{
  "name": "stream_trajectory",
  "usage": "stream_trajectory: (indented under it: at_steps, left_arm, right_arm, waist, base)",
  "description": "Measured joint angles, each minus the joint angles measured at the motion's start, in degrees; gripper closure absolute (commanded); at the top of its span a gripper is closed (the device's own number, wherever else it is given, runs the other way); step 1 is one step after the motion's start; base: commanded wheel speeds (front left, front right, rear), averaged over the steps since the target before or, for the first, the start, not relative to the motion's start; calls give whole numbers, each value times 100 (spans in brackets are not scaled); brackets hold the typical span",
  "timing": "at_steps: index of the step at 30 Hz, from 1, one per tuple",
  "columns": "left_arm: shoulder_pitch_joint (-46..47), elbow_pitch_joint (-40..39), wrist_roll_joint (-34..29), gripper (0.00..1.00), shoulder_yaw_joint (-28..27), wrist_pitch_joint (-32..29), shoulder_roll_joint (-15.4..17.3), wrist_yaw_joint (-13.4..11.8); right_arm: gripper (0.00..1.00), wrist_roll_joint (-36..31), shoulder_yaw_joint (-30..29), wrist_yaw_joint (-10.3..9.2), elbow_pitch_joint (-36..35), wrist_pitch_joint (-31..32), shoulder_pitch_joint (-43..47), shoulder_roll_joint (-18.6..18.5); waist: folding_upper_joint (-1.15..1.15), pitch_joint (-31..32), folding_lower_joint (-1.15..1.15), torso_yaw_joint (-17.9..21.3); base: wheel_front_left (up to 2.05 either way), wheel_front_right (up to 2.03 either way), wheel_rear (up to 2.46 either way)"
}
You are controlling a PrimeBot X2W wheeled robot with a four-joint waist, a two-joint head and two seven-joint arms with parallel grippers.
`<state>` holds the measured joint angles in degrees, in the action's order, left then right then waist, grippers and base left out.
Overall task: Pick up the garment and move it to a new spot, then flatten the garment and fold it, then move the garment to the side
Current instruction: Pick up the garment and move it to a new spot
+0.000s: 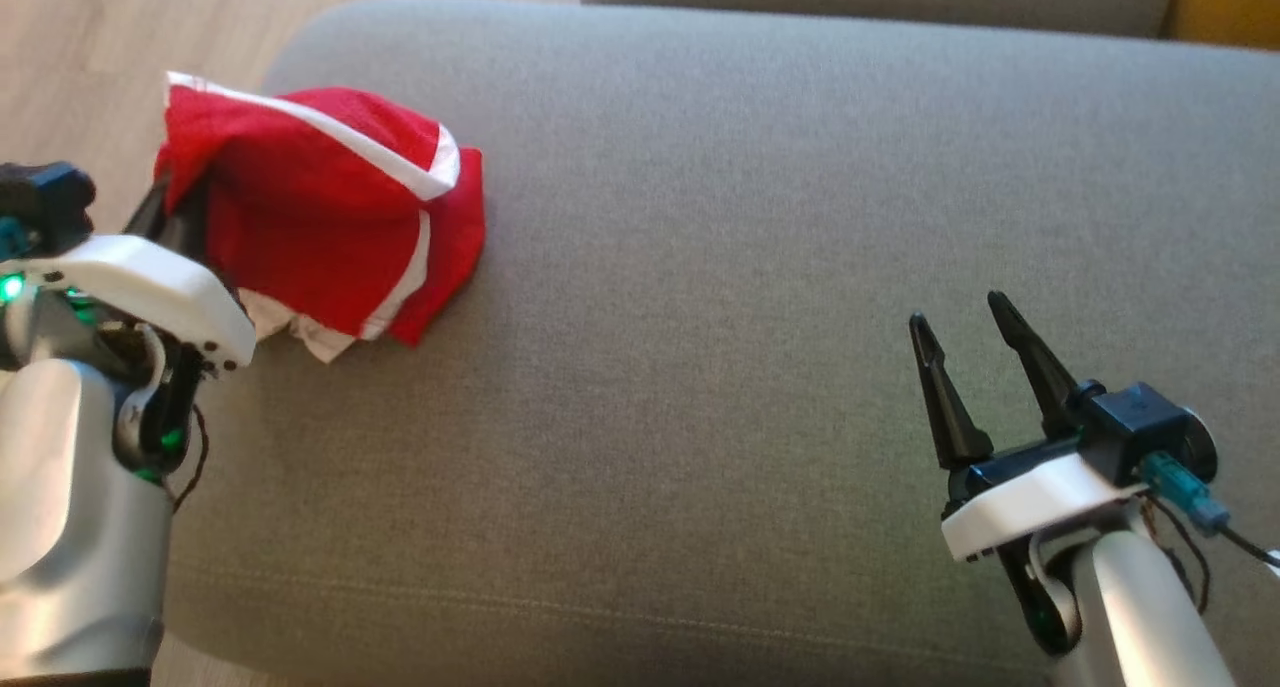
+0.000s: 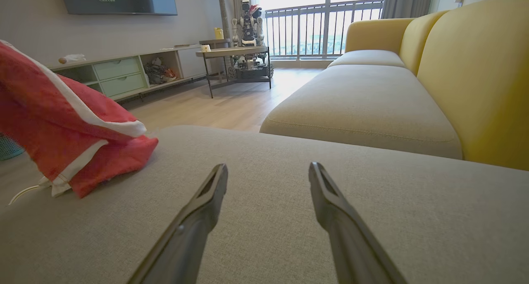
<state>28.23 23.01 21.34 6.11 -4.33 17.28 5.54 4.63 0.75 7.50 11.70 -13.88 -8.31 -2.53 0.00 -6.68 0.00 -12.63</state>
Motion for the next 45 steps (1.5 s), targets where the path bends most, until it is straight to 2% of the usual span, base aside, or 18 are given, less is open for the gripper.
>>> stream_trajectory:
  at_steps: [2,8,13,18,24,29,34,37,42,45]
  left_arm:
    - [-71,-267,0,100,-32,149,7,-13]
    - [-201,-1045,1,100,-158,558,-42,-256]
    - [-258,-1708,80,100,-149,695,-165,-260]
    - [-309,-2328,105,100,57,587,-376,-305]
    - [-307,-2733,163,100,515,382,-831,-411]
    - [-244,-2686,159,100,932,393,-1163,-456]
    - [279,-2137,153,100,1405,698,-1414,-593]
    - [654,-1641,155,100,1641,1048,-1483,-781]
    - [909,-964,319,100,2060,1768,-1515,-1425]
    - [934,-677,356,100,2358,1849,-1524,-1551]
  right_arm:
    - [0,10,0,0,41,-9,64,1]
    - [0,156,75,0,188,-33,211,1]
    - [0,296,156,0,255,-44,224,3]
    - [0,337,122,0,254,-57,305,3]
    - [0,349,-16,0,154,-57,294,5]
    - [0,360,-87,0,-171,-57,197,2]
    - [0,457,-82,0,-486,-58,-10,1]
    - [0,657,-38,0,-521,-58,-74,1]
    - [0,725,-68,0,-661,-59,-97,0]
    - [0,727,-114,0,-677,-59,-143,-1]
  waist:
    - [0,133,0,-29]
    - [0,508,0,-86]
    - [0,793,0,-25]
    - [0,902,0,219]
    - [0,899,0,669]
    - [0,820,0,1167]
    - [0,659,0,1745]
    - [0,534,1,2118]
    - [0,294,1,2698]
    - [0,183,1,2882]
  base:
    - [0,0,0]
    - [0,0,0]
    - [0,0,0]
    - [0,0,0]
    - [0,0,0]
    - [0,0,0]
    - [0,0,0]
    - [0,0,0]
    - [0,0,0]
    - [0,0,0]
